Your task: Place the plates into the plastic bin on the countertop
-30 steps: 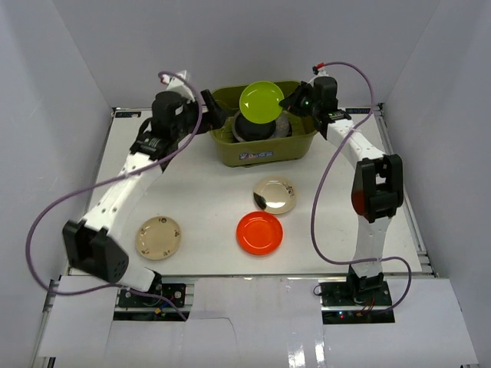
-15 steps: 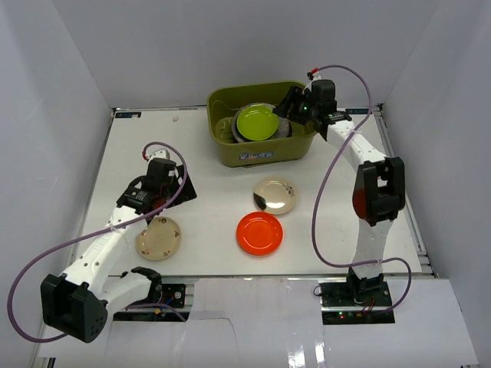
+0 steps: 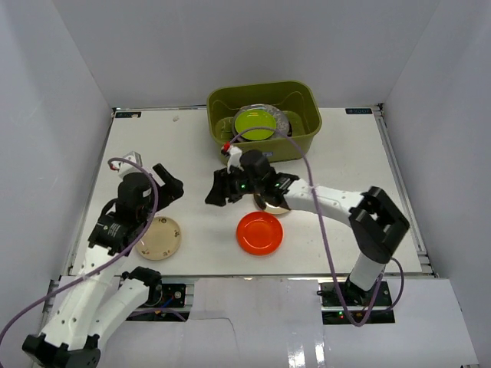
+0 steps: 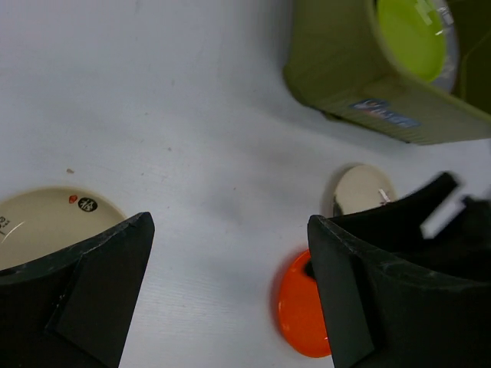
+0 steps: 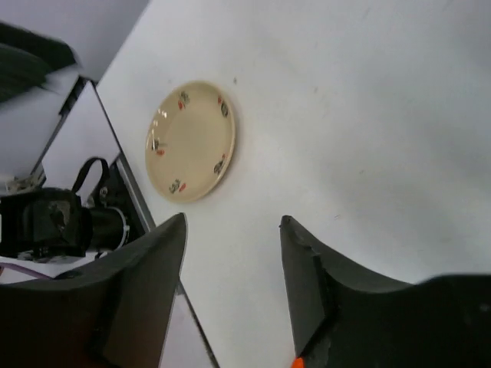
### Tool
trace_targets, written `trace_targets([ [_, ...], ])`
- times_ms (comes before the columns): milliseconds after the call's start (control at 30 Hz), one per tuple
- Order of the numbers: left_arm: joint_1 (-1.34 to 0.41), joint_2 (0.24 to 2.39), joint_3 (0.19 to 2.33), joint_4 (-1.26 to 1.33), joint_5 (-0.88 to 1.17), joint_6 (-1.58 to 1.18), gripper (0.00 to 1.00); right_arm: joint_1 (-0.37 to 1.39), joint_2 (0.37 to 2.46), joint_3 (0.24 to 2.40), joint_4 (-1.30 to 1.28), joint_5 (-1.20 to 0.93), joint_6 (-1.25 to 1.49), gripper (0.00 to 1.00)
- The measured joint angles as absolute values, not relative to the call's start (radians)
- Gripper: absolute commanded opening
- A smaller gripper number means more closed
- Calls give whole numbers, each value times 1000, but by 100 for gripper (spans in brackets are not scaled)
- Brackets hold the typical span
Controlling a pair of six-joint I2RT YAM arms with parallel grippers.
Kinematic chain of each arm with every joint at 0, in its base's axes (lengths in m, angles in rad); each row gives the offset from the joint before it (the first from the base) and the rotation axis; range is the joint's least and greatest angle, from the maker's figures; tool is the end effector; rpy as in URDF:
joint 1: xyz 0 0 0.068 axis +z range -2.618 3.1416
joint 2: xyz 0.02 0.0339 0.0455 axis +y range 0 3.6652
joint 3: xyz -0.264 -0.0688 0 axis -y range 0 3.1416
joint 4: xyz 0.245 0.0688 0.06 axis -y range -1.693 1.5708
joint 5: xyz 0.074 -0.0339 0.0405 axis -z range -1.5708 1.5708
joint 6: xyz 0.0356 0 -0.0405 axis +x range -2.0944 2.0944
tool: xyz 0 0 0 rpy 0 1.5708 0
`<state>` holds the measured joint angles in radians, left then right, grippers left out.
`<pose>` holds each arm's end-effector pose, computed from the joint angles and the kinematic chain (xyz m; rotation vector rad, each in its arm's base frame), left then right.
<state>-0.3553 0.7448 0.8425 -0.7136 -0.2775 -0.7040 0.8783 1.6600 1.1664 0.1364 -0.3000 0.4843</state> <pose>0.1461 -0.0438 0.3135 -0.5309 2.1102 -0.3057 0.2402 0.3060 0.2754 -0.6251 2.0098 1.1609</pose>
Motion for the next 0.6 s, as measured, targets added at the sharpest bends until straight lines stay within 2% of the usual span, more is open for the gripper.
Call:
trace_targets([
  [200,-355,637,928,-696,-270,-685,92,1011,1951,1266,168,-343,551,70],
  [400,-355,599,939,-714,-250,-668,92,1077,2179,1383,244,-412,675,63],
  [533,-355,552,909,-717,-225,-672,92,1095,2255,1438,317,-443,775,47],
  [567,-355,541,898,-719,-221,-673,92,1097,2272,1455,320,-447,793,33],
  [600,-355,533,889,-720,-218,-674,92,1098,2293,1478,323,-450,806,25],
])
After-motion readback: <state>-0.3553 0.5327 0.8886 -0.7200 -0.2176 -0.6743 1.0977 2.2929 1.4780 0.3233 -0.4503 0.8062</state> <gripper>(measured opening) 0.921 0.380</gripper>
